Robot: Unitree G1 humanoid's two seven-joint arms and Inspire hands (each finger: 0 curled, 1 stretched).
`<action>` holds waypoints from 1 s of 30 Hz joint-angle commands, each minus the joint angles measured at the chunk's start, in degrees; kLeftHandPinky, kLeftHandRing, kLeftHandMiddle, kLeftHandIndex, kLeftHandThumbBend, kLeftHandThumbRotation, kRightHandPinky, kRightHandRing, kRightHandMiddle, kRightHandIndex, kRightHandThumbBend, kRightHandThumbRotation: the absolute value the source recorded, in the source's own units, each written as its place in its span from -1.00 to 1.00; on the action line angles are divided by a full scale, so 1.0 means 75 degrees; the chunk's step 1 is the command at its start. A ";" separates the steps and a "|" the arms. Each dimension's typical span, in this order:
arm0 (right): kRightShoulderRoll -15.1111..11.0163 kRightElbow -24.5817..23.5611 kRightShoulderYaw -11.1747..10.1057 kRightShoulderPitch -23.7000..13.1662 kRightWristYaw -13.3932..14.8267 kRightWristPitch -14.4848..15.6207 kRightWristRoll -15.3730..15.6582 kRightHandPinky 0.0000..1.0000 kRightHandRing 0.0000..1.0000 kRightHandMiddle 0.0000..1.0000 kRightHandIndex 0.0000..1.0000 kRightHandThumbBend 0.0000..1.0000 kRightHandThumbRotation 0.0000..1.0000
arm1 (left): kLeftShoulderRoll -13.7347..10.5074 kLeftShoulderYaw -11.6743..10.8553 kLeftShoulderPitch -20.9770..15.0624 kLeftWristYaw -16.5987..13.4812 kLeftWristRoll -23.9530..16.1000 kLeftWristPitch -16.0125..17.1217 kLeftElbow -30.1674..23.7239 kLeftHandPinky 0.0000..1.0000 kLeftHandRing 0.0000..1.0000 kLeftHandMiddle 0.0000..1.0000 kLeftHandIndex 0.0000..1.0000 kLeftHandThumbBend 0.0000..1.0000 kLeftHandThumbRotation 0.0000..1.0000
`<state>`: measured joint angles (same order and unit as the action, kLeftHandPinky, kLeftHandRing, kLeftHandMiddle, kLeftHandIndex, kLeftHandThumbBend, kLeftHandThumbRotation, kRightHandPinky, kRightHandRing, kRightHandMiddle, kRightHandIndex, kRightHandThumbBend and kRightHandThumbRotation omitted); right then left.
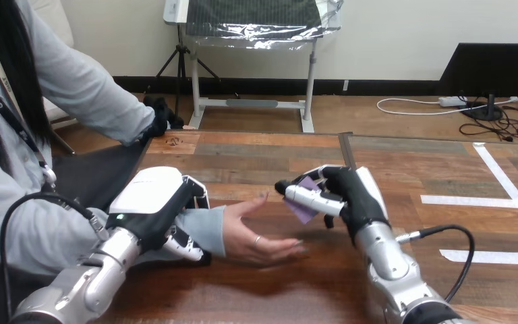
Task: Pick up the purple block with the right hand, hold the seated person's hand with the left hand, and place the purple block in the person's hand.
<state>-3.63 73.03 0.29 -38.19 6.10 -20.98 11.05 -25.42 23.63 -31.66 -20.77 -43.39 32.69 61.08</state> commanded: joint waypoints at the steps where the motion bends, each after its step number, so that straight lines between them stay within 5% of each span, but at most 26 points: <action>1: 0.0118 -0.0541 0.0129 -0.0337 0.0239 -0.0497 0.0051 -0.88 -0.79 -0.68 -0.61 -0.35 -0.46 | 0.0517 -0.0064 -0.1578 -0.0768 0.0048 0.0056 -0.0208 -0.51 -0.43 -0.31 -0.28 0.83 -0.92; 30: 0.0398 -0.0909 0.0302 0.0075 0.0045 -0.0897 0.0061 -0.87 -0.79 -0.68 -0.60 -0.35 -0.41 | 0.0867 0.0049 -0.1789 -0.1203 -0.0101 -0.0032 0.0108 -0.40 -0.39 -0.29 -0.27 0.73 -0.89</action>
<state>-1.46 72.11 1.95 -34.92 6.56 -23.71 11.90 -21.38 23.98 -33.96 -25.43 -44.72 30.98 63.26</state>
